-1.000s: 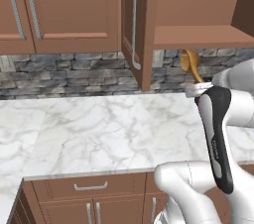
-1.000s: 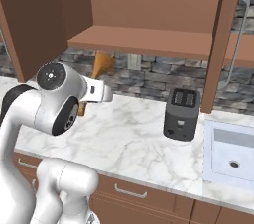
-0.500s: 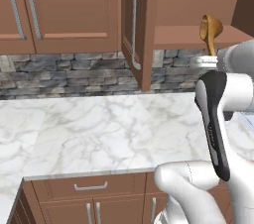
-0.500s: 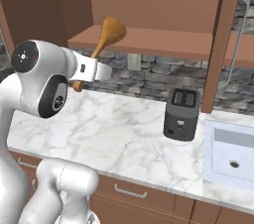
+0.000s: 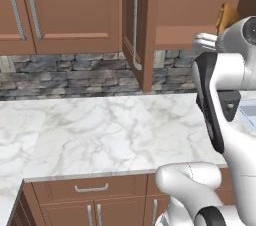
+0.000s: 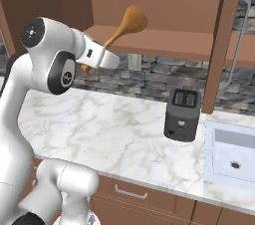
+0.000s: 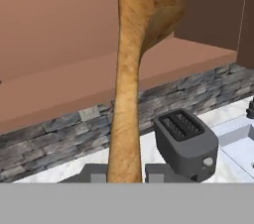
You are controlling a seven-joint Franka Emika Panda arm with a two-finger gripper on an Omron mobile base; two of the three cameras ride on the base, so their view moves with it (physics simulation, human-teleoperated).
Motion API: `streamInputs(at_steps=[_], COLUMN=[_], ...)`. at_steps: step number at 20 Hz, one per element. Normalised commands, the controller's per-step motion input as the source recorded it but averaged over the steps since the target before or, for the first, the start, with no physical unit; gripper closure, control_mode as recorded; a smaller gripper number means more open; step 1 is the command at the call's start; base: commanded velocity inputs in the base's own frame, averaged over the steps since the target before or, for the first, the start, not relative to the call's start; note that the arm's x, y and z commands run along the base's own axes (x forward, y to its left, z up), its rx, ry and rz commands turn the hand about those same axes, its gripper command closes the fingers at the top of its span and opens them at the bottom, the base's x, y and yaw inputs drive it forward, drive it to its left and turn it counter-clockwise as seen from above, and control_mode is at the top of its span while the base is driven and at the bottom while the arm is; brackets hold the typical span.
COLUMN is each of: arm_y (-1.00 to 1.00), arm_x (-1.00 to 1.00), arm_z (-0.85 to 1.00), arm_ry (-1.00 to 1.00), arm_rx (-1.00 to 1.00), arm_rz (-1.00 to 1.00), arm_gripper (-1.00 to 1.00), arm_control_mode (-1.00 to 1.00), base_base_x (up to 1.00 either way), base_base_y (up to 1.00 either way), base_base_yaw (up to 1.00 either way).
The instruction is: Organize the utensils by type. Pick up the wooden spoons from the counter and place them in the open cabinet. Then pick up the metallic utensils from the counter and place them in the open drawer.
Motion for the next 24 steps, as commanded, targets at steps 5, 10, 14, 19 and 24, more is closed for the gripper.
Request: streamInputs(at_steps=[5, 10, 14, 19, 24], arm_y=[-0.02, -0.04, -0.20, -0.22, -0.11], arm_x=[0.43, 0.33, 0.37, 0.42, 0.63], arm_z=[0.17, 0.01, 0.00, 0.00, 0.00], arm_ry=[-0.03, -0.03, -0.01, -0.01, -0.06], arm_rx=[0.21, 0.11, 0.12, 0.08, 0.02], arm_rz=[-0.04, 0.00, 0.00, 0.00, 0.00], arm_gripper=[1.00, 1.00, 1.00, 1.00, 1.00], arm_control_mode=[-1.00, -1.00, -1.00, -1.00, -1.00], base_base_x=[0.00, 0.00, 0.00, 0.00, 0.00], base_base_y=[0.00, 0.00, 0.00, 0.00, 0.00], base_base_yaw=[0.00, 0.00, 0.00, 0.00, 0.00])
